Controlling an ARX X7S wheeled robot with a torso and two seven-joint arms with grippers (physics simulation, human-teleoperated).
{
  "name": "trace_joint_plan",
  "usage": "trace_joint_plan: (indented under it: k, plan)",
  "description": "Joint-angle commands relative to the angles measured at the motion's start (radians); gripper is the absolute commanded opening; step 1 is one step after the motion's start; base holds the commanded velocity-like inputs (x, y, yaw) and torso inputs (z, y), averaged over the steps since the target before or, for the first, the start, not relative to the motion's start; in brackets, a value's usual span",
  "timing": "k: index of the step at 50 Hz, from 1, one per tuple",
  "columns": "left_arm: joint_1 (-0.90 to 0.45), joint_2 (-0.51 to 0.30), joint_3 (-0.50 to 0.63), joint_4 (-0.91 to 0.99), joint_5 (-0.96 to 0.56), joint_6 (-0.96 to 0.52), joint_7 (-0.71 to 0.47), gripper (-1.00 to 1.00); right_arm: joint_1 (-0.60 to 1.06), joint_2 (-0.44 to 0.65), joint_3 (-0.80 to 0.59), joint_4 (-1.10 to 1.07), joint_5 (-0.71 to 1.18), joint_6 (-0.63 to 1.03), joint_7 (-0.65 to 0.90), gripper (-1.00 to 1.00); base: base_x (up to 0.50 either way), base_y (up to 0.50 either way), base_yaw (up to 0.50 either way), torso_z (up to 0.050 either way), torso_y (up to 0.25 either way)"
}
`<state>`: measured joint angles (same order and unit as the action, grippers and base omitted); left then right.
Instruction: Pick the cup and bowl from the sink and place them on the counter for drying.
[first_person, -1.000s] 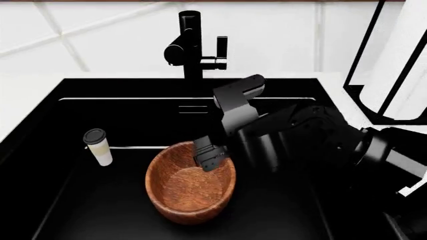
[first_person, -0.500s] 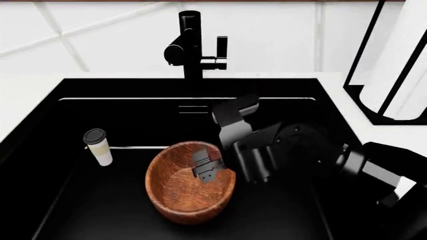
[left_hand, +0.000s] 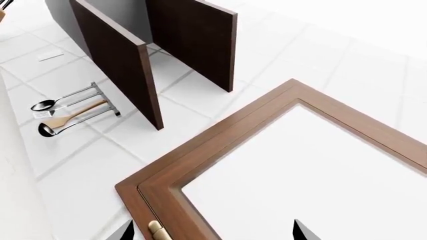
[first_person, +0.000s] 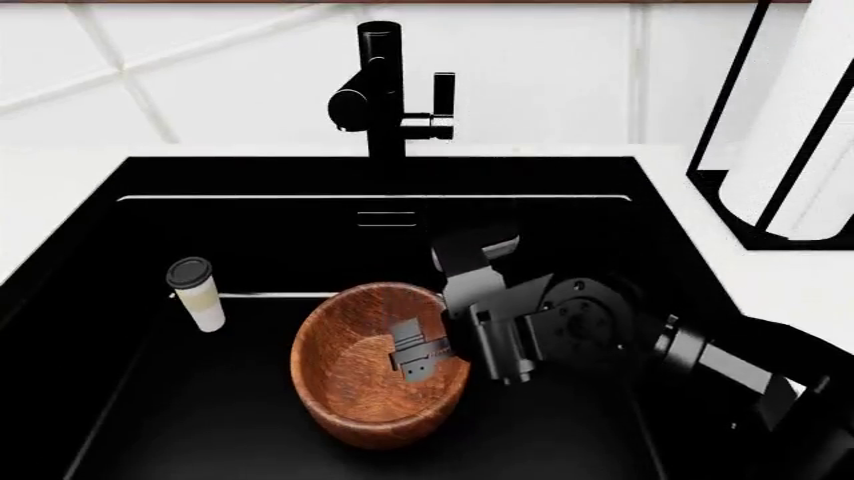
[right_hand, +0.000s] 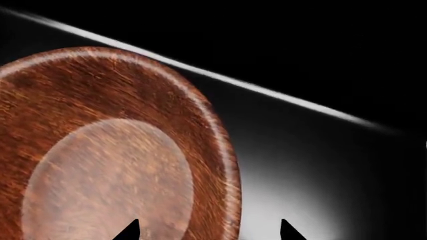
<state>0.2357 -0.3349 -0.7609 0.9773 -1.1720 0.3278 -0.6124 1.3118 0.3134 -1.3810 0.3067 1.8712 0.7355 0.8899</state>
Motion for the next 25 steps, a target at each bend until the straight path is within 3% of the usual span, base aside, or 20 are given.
trace_joint_plan:
  k: [1, 25]
  plan:
    - [0.003, -0.002, 0.002, 0.002, 0.002, 0.003, -0.002, 1.00, -0.040, -0.009, -0.008, 0.037, -0.028, -0.030, -0.044, 1.00, 0.00, 0.00, 0.00, 0.000, 0.000]
    - [0.003, -0.007, 0.010, 0.003, 0.009, 0.006, -0.006, 1.00, -0.102, -0.005, -0.017, 0.108, -0.051, -0.066, -0.097, 1.00, 0.00, 0.00, 0.00, 0.000, 0.000]
